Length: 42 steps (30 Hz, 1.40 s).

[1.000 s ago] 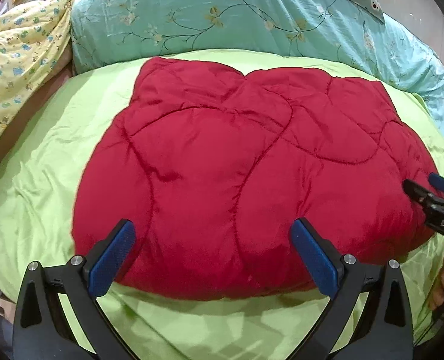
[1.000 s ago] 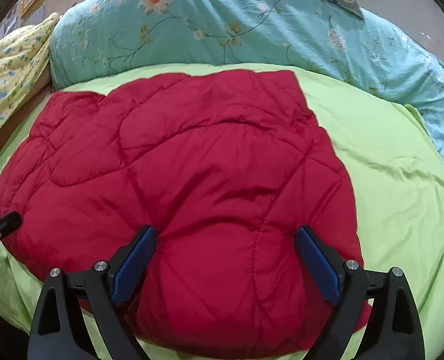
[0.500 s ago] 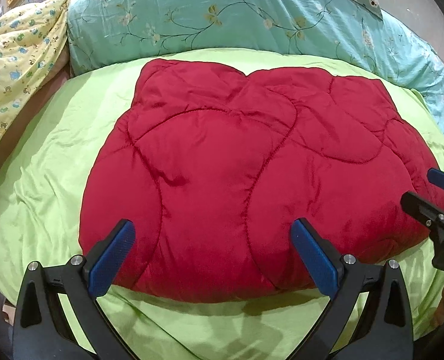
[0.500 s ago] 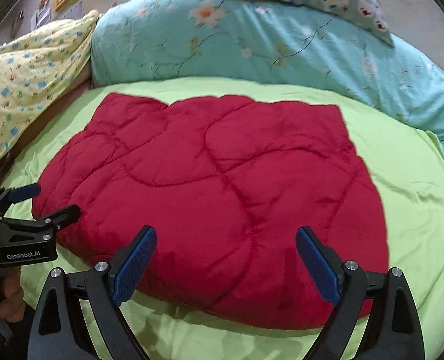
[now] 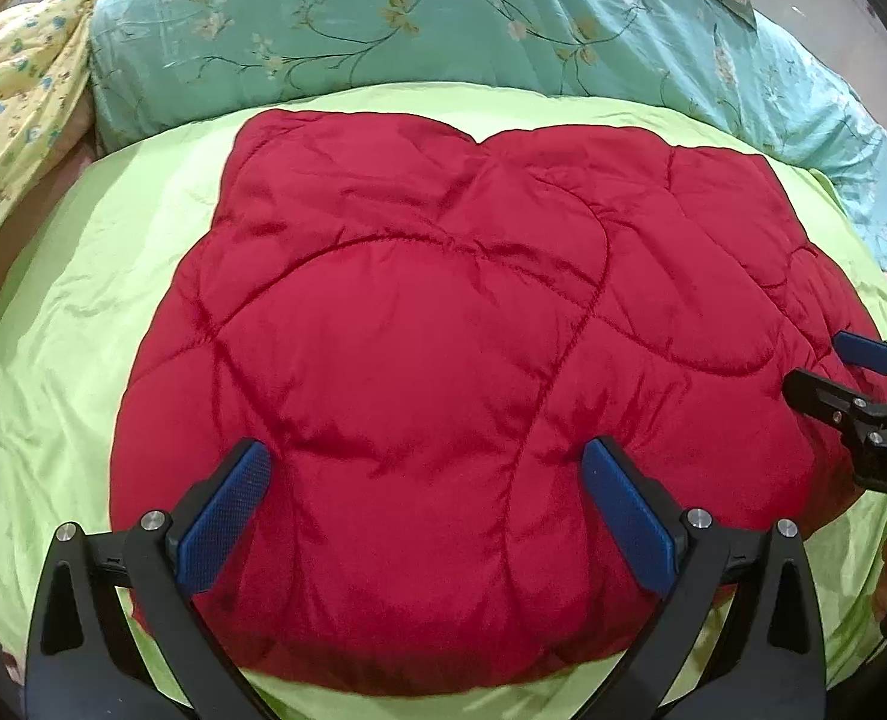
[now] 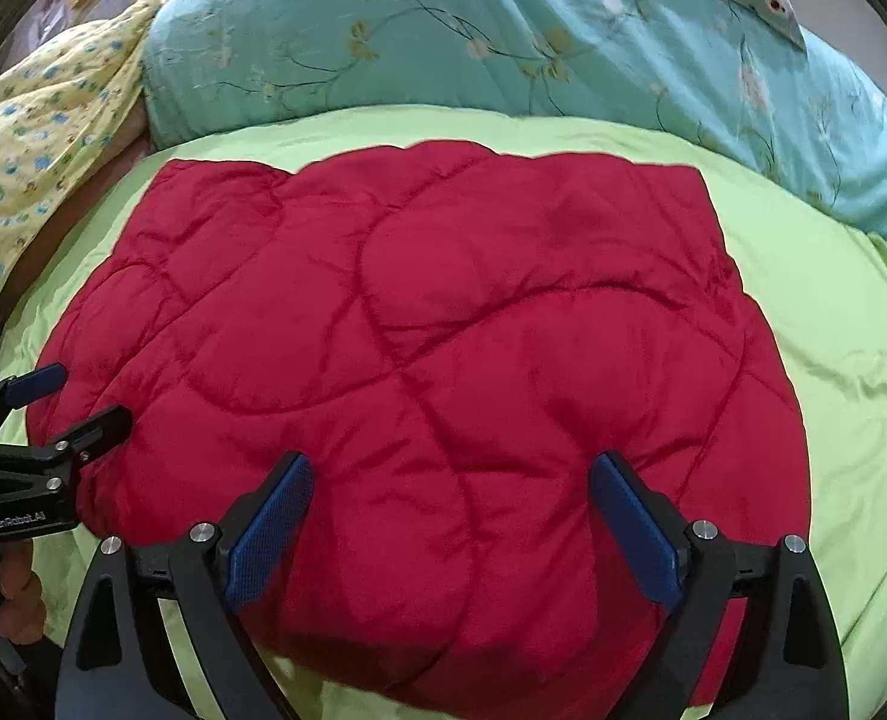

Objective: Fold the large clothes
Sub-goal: 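Smooth the folded jacket bundle with both open tools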

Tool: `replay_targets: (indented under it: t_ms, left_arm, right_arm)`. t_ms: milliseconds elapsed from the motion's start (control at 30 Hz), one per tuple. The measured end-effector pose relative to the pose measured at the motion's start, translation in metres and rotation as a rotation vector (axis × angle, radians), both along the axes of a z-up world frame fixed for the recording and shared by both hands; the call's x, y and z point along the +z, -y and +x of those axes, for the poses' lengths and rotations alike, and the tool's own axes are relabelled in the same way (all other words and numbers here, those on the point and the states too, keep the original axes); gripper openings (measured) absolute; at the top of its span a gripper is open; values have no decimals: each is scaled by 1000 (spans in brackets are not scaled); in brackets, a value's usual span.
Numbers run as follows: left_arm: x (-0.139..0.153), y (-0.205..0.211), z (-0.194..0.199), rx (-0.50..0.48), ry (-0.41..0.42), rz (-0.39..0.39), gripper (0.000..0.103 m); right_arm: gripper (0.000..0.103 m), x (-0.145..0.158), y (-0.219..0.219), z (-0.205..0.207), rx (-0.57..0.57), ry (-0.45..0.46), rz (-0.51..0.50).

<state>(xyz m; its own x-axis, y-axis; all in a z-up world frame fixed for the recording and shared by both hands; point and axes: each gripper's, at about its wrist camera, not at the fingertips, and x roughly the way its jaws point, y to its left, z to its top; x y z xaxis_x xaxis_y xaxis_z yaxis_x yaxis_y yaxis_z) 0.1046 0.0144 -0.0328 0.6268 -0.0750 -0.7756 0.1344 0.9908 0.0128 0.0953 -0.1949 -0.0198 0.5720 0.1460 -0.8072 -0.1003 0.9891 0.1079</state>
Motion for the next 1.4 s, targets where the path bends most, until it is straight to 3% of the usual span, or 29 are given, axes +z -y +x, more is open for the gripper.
replay_targets:
  t_ms: [400, 600, 967, 1167, 1400]
  left_arm:
    - [-9, -2, 25, -44, -17, 2, 103]
    - [-12, -2, 27, -49, -8, 9, 103]
    - [-12, 1, 30, -9, -10, 16, 103]
    - [-12, 3, 31, 7, -15, 26, 103]
    - [-13, 8, 31, 19, -12, 50, 103]
  right_arm:
    - [95, -3, 15, 20, -70, -34, -16]
    - [103, -20, 22, 34, -73, -62, 10]
    - [103, -22, 23, 29, -55, -41, 18]
    - [96, 4, 27, 11, -58, 20, 27]
    - [99, -18, 28, 13, -40, -17, 20]
